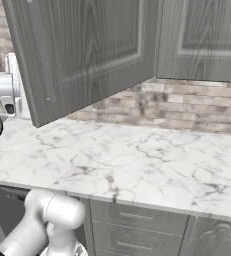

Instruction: Open the cabinet, pick the kettle from the cabinet, and place it in the sink.

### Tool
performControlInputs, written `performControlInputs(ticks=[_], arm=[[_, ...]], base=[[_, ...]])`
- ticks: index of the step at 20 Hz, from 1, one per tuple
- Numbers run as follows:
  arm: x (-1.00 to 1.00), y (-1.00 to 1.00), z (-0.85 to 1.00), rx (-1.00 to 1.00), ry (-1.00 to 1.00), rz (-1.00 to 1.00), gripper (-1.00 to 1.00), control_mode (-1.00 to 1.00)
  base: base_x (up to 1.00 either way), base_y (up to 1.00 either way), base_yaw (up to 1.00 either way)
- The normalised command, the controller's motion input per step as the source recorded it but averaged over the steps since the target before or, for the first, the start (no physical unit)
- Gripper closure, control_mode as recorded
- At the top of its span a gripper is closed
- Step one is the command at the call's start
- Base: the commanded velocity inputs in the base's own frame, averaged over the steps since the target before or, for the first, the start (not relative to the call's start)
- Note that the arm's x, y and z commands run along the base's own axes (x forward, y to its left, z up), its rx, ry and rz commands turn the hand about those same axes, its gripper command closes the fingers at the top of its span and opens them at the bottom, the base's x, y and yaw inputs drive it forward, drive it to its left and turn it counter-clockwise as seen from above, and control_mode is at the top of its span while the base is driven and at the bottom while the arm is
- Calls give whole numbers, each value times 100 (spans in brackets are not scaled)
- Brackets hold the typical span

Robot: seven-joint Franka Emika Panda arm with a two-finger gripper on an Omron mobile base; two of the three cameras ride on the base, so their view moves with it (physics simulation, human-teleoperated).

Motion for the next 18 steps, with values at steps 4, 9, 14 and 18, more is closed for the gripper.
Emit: performControlInputs(ticks=[4, 9, 14, 18], arm=[[2, -4, 0, 0, -5, -17, -100, -100], [0, -11, 0, 0, -7, -15, -100, -100], [-2, -25, 0, 0, -6, -12, -100, -100], [-20, -33, 0, 0, -4, -11, -100, -100]], base=[[0, 0, 0], [0, 0, 0], [0, 0, 0], [0, 0, 0]])
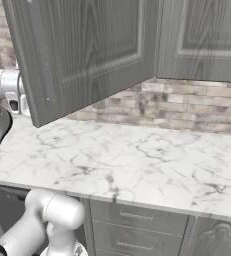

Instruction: Open the cabinet, pick the kettle from the cabinet, and place it in the sink.

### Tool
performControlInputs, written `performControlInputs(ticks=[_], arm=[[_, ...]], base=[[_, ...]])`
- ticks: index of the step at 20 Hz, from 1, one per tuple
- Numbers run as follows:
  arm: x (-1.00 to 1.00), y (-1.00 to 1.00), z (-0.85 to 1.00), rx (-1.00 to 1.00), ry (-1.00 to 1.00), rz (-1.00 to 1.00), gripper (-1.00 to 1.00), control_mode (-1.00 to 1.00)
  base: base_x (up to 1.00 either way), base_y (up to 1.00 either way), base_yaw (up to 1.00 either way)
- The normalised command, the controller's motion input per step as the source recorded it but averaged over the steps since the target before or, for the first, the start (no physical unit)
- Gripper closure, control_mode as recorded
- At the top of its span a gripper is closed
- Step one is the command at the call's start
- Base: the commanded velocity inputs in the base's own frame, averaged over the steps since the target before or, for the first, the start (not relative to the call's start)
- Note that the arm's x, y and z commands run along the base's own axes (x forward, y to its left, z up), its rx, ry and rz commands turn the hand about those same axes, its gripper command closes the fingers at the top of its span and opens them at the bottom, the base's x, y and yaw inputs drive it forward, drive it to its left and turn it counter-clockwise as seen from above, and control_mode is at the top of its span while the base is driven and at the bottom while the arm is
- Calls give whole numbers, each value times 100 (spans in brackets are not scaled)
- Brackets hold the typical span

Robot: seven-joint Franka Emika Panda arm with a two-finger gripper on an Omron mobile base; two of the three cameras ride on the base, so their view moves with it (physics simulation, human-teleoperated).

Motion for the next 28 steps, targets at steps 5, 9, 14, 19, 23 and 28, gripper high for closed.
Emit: performControlInputs(ticks=[5, 9, 14, 19, 23, 28], arm=[[-28, -33, 0, 0, -6, -13, -100, -100], [-31, -35, 0, 0, -5, -16, -100, -100], [-32, -40, 0, 0, -4, -18, -100, -100], [-24, -52, 1, 0, -4, -14, -100, -100], [-18, -59, 1, 0, -3, -7, -100, -100], [-15, -61, 0, 0, 0, -1, -100, -100]], base=[[0, 0, 0], [0, 0, 0], [0, 0, 0], [0, 0, 0], [0, 0, 0], [0, 0, 0]])
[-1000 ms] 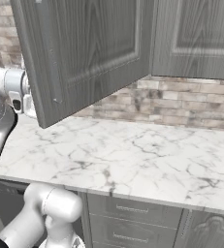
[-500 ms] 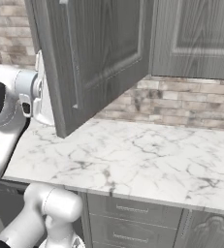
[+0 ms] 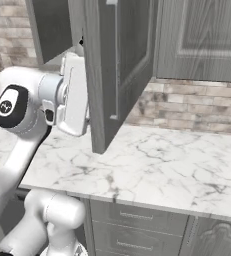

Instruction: Open the cabinet, pick the kettle from the cabinet, and place it in the sink.

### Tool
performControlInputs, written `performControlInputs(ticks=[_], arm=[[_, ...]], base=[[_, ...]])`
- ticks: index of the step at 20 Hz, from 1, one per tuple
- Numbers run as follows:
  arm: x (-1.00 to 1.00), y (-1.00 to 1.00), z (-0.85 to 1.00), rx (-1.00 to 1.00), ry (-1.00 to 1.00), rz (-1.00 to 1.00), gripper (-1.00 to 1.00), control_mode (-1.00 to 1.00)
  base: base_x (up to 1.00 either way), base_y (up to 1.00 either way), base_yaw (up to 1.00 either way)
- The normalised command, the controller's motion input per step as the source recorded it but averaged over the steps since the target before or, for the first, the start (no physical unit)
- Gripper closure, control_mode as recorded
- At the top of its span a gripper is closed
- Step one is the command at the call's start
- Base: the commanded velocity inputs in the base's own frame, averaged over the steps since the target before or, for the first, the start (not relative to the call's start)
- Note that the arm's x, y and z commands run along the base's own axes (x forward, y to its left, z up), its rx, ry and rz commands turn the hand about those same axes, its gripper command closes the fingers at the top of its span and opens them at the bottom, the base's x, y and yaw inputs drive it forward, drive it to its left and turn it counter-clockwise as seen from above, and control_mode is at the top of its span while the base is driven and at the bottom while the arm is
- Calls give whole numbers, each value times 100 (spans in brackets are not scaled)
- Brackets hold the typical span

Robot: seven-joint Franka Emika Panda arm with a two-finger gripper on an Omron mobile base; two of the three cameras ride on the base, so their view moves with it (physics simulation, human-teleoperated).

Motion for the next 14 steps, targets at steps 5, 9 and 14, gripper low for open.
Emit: performControlInputs(ticks=[5, 9, 14], arm=[[-10, -51, 0, 0, 0, 0, -100, -100], [-6, -34, 0, 0, 0, 6, -100, -100], [0, 2, -2, 0, 0, 8, -100, -100]], base=[[0, 0, 0], [0, 0, 0], [0, 0, 0]])
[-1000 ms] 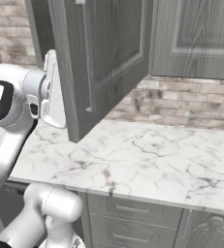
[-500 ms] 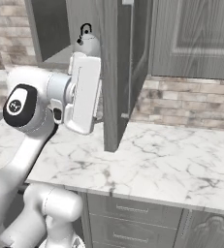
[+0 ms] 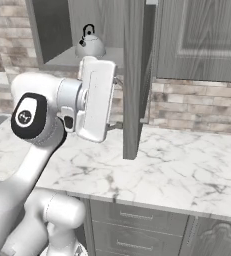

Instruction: Open the cabinet, pick the kettle from the cabinet, and place it in the sink.

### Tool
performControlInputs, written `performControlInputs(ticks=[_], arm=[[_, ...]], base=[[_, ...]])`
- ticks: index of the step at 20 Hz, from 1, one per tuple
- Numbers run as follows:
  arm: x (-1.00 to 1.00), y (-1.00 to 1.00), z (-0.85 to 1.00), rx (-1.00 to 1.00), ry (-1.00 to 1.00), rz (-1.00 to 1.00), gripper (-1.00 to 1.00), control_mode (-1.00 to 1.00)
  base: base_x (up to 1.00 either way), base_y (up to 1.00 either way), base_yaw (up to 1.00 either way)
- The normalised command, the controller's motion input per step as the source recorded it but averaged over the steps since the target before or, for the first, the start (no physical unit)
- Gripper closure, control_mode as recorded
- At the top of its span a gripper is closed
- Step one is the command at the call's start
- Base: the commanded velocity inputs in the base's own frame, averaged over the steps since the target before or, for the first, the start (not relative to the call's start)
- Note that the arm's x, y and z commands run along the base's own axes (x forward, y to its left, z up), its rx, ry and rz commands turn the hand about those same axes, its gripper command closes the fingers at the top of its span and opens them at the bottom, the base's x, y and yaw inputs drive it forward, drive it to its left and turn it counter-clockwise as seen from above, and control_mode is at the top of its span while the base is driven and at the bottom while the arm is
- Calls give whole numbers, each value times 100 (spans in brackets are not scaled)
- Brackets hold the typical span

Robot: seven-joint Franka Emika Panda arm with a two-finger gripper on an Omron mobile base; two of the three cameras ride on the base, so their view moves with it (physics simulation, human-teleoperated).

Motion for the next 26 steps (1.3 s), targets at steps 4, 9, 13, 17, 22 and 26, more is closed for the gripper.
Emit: performControlInputs(ticks=[4, 9, 13, 17, 22, 26], arm=[[9, 44, -1, -1, 5, 11, -100, -100], [6, 46, 9, -3, 7, 13, -100, -100], [0, 51, 19, -8, 19, 17, -100, -100], [0, 50, 23, -12, 22, 20, -100, -100], [-3, 47, 23, -14, 24, 24, -100, -100], [-7, 46, 17, -15, 29, 25, -100, -100]], base=[[0, 0, 0], [0, 0, 0], [0, 0, 0], [0, 0, 0], [0, 0, 0], [0, 0, 0]])
